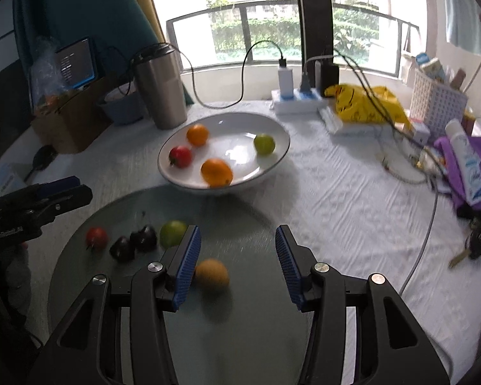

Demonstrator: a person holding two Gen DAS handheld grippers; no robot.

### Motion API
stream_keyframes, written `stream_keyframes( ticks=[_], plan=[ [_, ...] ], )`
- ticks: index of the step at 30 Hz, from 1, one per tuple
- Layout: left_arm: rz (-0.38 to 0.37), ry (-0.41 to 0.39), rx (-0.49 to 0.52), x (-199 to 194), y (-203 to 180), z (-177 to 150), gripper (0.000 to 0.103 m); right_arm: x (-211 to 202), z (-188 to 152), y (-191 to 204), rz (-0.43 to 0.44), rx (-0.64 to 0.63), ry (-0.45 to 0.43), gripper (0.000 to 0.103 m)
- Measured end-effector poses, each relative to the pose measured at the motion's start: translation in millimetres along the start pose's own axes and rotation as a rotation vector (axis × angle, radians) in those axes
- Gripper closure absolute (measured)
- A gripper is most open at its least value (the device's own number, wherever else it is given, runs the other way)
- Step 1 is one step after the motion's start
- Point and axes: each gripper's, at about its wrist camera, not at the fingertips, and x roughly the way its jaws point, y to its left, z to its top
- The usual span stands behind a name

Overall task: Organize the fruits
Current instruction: 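Move both grippers back over the fruit tray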

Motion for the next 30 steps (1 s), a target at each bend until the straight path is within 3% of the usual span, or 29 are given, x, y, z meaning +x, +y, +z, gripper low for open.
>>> stream_keyframes(
  ticks=[10, 23, 28, 29, 30],
  plan=[
    [0.002, 0.076, 0.001, 8.2, 0.6, -31.9, 0.039, 2.6, -30.2, 6.4, 0.022, -0.010, 0.053, 0.052],
    [0.083, 0.138, 0.073, 25.1, -0.4, -39.2, 0.039, 21.9, -29.3, 9.8, 0.016, -0.052, 0.095, 0.052],
    [0.081, 0.128, 0.094, 28.0, -1.3, -37.9, 0.041, 28.2, -23.4, 9.4, 0.027, -0.056, 0.098, 0.064],
    [0.078, 0.124, 0.096, 27.8, -1.6, -37.6, 0.052, 28.9, -22.7, 9.6, 0.030, -0.058, 0.099, 0.066],
    [0.077, 0.125, 0.105, 27.6, -2.4, -37.5, 0.055, 30.0, -21.8, 10.1, 0.032, -0.061, 0.100, 0.071]
  ],
)
